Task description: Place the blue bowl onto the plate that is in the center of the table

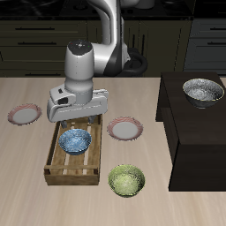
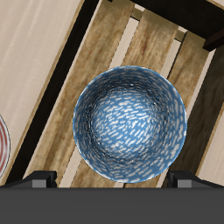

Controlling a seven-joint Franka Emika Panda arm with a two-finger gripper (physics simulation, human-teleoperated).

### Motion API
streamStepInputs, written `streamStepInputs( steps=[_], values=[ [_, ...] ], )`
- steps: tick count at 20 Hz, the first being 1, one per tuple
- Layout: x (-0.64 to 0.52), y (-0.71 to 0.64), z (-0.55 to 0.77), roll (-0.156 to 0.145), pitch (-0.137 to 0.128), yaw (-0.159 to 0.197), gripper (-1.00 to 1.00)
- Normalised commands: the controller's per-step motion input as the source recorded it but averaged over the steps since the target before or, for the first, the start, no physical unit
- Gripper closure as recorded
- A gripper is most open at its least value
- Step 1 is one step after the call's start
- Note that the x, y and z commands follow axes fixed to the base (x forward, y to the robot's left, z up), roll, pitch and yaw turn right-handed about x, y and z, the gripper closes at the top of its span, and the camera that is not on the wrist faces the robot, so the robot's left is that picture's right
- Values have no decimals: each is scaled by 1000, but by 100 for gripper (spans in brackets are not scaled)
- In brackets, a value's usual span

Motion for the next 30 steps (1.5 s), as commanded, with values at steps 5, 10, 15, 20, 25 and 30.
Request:
streamStepInputs(
  steps=[5,10,15,20,25,30],
  values=[
    [85,18,-91,11,-6,-17,-100],
    [58,59,-203,2,13,-15,-100],
    [12,164,-302,37,29,-1,-100],
    [-27,71,-232,7,24,-14,-100],
    [-50,-130,-347,-14,46,-4,-100],
    [-35,46,-464,6,61,-17,-100]
  ],
)
